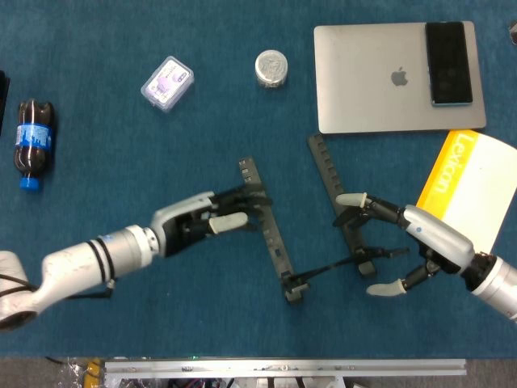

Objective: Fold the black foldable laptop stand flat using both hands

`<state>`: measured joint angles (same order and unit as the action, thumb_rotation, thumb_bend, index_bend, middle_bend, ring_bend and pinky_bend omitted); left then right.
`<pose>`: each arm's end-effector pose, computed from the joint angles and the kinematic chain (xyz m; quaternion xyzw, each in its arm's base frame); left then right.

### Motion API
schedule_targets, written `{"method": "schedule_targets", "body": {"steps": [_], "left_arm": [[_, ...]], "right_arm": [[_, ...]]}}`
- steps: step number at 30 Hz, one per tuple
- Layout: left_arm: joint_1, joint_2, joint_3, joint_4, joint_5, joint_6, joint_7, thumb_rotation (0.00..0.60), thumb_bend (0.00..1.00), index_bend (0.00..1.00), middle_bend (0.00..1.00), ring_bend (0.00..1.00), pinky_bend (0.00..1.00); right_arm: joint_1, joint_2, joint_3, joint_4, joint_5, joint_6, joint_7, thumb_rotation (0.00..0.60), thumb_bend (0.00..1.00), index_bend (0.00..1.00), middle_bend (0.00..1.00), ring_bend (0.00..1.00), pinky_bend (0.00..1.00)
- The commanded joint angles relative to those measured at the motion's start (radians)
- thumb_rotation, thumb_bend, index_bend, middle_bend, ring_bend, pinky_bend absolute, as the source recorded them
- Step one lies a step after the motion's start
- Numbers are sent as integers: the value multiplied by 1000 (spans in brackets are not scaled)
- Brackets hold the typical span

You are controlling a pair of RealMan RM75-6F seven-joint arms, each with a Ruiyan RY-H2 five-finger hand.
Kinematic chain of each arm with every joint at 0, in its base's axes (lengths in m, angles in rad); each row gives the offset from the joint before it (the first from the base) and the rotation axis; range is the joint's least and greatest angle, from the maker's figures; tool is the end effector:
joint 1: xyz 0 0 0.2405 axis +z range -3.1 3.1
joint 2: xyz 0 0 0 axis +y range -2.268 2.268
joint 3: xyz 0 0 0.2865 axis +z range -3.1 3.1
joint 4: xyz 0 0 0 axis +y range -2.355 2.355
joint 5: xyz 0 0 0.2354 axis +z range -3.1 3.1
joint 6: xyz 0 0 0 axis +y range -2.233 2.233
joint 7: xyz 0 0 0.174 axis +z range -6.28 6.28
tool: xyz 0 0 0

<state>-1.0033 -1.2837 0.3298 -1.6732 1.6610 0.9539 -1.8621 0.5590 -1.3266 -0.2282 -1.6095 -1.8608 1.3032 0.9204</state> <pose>-0.1565 0.2937 -0.0378 0.3771 0.8720 0.2843 0.1290 -0.2010 -0.2359 -0.0038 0.6118 -0.6176 0.4940 0.0128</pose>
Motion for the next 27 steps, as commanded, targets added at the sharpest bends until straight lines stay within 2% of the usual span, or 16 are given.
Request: {"method": "schedule_targets", "body": {"steps": [1, 11, 18, 27], "left_arm": [[35, 85, -31, -38, -34, 24, 167, 369, 250, 0, 55, 43, 110], [102, 186, -80, -93, -49, 77, 479, 367, 250, 0, 51, 37, 110], [144, 214, -115, -112, -57, 96, 577, 371, 250, 0, 50, 37, 110], [188, 229, -150, -128, -58, 125, 704, 408, 250, 0, 51, 37, 110]], "right_arm": [[-6, -9, 15, 2, 1, 3, -60, 600, 48, 106, 266, 123, 287], [-9, -59, 69, 46, -3, -2, -283, 600, 49, 106, 254, 123, 270], [-10, -97, 112, 88, 16, -3, -412, 600, 49, 105, 246, 110, 246], [-1, -132, 146, 125, 36, -14, -485, 600, 49, 105, 242, 103, 235]]}}
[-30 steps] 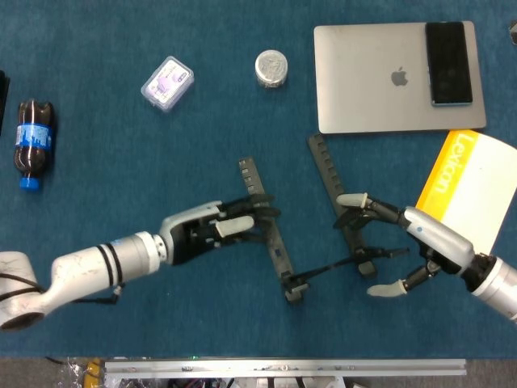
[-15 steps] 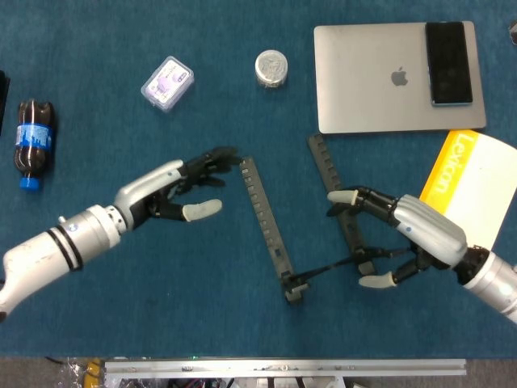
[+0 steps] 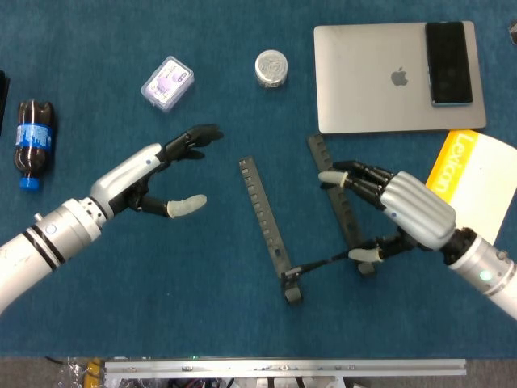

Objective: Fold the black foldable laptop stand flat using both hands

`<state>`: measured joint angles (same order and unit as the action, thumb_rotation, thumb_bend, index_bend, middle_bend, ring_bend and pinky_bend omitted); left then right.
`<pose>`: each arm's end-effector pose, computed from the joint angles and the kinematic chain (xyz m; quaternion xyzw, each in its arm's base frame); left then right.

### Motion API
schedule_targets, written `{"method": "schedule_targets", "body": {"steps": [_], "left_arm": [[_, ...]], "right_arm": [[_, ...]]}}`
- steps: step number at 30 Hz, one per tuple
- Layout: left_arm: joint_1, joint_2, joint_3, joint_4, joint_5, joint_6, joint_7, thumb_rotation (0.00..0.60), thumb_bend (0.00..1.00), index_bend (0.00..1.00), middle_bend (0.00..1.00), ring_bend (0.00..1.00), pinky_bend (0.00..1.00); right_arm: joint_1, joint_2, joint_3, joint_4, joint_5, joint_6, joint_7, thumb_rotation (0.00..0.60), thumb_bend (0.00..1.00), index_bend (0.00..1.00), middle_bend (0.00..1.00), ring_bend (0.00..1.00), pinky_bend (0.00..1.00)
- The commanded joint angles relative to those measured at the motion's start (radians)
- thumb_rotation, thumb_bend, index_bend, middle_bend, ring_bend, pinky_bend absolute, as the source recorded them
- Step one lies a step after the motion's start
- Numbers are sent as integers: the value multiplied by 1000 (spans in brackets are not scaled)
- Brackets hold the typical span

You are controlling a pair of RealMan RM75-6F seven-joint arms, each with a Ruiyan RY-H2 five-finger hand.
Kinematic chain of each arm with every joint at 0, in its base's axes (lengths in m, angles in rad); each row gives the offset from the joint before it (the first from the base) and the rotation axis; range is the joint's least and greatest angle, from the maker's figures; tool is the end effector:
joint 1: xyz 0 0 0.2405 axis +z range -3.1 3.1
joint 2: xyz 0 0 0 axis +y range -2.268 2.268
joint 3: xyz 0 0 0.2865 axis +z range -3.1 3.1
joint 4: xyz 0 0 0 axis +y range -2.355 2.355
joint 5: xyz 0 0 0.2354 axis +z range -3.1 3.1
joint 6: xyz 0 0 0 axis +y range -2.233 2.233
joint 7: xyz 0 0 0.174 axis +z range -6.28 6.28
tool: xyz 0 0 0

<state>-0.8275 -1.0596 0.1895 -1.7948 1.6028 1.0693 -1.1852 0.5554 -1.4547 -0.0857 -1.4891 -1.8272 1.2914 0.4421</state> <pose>-0.1675 0.3172 0.0531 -0.5559 -0.7027 -0.4426 0.0345 -0.1829 -0.2744 -0.0252 0.7165 -0.4298 0.5276 0.1531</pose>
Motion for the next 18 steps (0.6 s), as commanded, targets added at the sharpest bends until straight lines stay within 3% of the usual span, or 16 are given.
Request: {"method": "schedule_targets", "body": {"steps": [1, 5, 18], "left_arm": [[17, 7, -12, -8, 1, 12, 40, 421, 250, 0, 51, 37, 110], [51, 19, -34, -25, 6, 47, 157, 495, 250, 0, 51, 37, 110], [101, 41, -84, -43, -1, 53, 232, 512, 250, 0, 51, 37, 110]], "right_arm": [[4, -7, 6, 8, 3, -3, -11, 600, 49, 105, 242, 102, 234], [21, -33, 45, 52, 35, -25, -61, 600, 49, 100, 232, 100, 233], [58, -74, 102, 112, 118, -92, -118, 600, 48, 67, 195, 81, 224]]}}
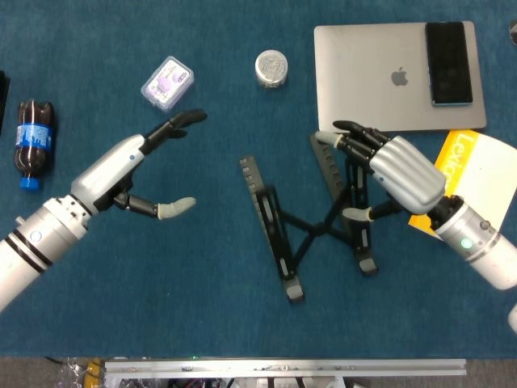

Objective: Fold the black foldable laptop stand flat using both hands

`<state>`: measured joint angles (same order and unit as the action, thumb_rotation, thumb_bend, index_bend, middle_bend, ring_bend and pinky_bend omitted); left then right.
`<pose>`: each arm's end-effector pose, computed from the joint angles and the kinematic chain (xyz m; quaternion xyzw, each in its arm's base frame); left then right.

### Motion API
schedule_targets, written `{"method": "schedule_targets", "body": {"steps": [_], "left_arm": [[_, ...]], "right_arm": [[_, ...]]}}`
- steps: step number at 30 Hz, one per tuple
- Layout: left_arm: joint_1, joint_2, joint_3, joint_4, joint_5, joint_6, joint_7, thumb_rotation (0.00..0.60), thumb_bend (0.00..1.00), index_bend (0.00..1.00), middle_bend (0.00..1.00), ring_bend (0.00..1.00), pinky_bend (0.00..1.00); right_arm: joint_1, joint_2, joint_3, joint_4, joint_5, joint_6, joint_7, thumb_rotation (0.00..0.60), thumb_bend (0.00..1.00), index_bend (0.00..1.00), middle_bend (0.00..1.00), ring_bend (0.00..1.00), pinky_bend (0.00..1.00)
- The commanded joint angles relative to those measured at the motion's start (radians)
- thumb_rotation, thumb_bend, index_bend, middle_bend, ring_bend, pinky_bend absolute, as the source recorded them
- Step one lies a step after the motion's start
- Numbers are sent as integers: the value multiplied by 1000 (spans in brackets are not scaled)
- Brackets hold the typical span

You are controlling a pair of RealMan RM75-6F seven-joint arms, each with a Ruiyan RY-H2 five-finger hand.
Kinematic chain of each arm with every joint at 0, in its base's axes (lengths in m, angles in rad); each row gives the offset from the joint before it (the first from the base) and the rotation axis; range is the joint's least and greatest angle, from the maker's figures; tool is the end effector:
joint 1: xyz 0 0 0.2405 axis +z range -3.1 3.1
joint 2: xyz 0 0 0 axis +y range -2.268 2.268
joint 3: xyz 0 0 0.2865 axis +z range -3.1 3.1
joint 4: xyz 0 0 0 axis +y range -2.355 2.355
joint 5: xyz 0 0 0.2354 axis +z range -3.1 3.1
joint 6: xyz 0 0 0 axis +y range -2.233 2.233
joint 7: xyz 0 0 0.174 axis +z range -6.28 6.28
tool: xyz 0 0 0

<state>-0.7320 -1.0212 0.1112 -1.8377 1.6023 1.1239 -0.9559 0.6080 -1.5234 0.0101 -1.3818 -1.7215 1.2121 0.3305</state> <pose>-0.1666 0.3148 0.0772 -0.5935 -0.6331 -0.4881 0.0934 -0.1786 -0.3242 -0.0383 0.7286 -0.3893 0.5161 0.2263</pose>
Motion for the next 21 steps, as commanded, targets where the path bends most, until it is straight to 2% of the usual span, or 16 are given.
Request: {"method": "schedule_targets", "body": {"steps": [1, 6, 11, 14, 21], "left_arm": [[8, 4, -8, -1, 0, -2, 2, 517, 250, 0, 50, 37, 110], [22, 8, -21, 3, 3, -6, 9, 532, 250, 0, 51, 37, 110], [31, 8, -36, 16, 2, -10, 52, 596, 250, 0, 51, 37, 110], [34, 6, -47, 35, 1, -17, 144, 600, 250, 0, 53, 37, 110], [49, -49, -58, 120, 23, -29, 535, 600, 249, 0, 56, 38, 110]], "right_arm": [[8, -5, 6, 5, 16, -17, -7, 600, 48, 64, 191, 77, 224], [12, -2, 9, 11, 9, -5, -35, 600, 49, 63, 188, 70, 215], [12, 21, 10, 2, 4, 9, -55, 600, 49, 63, 188, 69, 215], [11, 42, 7, -4, -13, 23, -88, 600, 49, 63, 188, 64, 215], [-1, 96, -16, -22, -78, 65, -244, 600, 10, 63, 185, 58, 215]]}}
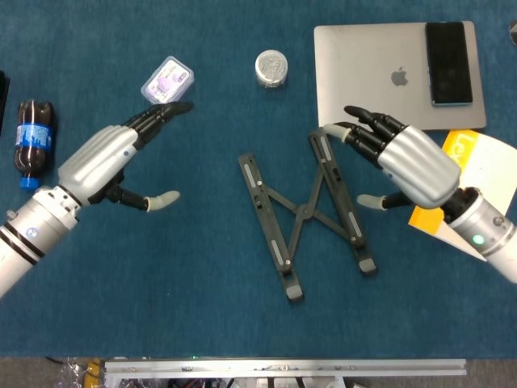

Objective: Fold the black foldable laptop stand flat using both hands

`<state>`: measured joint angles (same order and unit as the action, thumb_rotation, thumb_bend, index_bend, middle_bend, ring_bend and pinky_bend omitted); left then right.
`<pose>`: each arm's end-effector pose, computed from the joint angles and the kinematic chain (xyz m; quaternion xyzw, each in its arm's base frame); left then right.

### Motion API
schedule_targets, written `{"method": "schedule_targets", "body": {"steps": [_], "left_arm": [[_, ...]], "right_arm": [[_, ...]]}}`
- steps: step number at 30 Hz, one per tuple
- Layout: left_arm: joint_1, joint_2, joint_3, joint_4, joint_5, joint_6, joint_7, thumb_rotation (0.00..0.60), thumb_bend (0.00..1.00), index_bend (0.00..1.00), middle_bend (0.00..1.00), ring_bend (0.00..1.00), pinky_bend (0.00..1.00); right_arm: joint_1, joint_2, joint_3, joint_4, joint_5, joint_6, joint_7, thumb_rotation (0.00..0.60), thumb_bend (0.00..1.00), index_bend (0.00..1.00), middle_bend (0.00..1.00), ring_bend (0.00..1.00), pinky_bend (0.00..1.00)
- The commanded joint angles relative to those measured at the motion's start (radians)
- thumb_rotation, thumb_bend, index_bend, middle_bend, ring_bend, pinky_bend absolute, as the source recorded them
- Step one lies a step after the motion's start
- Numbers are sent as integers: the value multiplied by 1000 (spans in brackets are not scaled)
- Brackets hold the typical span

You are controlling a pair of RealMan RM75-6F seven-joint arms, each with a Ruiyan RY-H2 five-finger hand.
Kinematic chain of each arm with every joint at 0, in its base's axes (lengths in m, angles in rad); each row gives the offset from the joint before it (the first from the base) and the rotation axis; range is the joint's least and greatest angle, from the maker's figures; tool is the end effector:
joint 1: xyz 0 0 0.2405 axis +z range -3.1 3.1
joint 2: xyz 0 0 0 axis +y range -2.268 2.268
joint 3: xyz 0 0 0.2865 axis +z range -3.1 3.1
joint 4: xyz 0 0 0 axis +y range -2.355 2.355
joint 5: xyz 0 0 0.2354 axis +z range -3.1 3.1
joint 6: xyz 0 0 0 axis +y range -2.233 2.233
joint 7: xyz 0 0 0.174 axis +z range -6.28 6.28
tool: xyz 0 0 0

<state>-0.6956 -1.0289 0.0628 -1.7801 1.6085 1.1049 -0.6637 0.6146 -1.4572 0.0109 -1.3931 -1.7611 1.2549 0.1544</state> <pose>-0.1793 0.3267 0.0821 -0.6793 -0.5291 -0.4726 0.1876 -0.1804 -0.3299 -0.0115 0.7666 -0.2861 0.5018 0.2804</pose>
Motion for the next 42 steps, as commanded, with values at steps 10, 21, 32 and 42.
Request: {"method": "schedule_targets", "body": {"steps": [10, 21, 32, 42], "left_arm": [[18, -147, 1, 147, 40, -70, 628, 600, 250, 0, 0, 0, 56], [1, -218, -18, 125, -53, -185, 898, 600, 250, 0, 0, 0, 6], [-14, -356, -52, 186, -159, -239, 994, 600, 250, 0, 0, 0, 6], [-42, -451, -86, 258, -250, -286, 1016, 600, 250, 0, 0, 0, 6]], "right_arm": [[-22, 71, -83, 31, -160, 72, -189, 600, 0, 0, 99, 8, 153], [-37, 49, -130, 185, -222, 108, -215, 600, 0, 0, 0, 0, 56], [-44, -34, -157, 340, -255, 132, -226, 600, 0, 0, 0, 0, 29], [-27, -119, -165, 405, -269, 110, -275, 600, 0, 0, 0, 0, 24]]}}
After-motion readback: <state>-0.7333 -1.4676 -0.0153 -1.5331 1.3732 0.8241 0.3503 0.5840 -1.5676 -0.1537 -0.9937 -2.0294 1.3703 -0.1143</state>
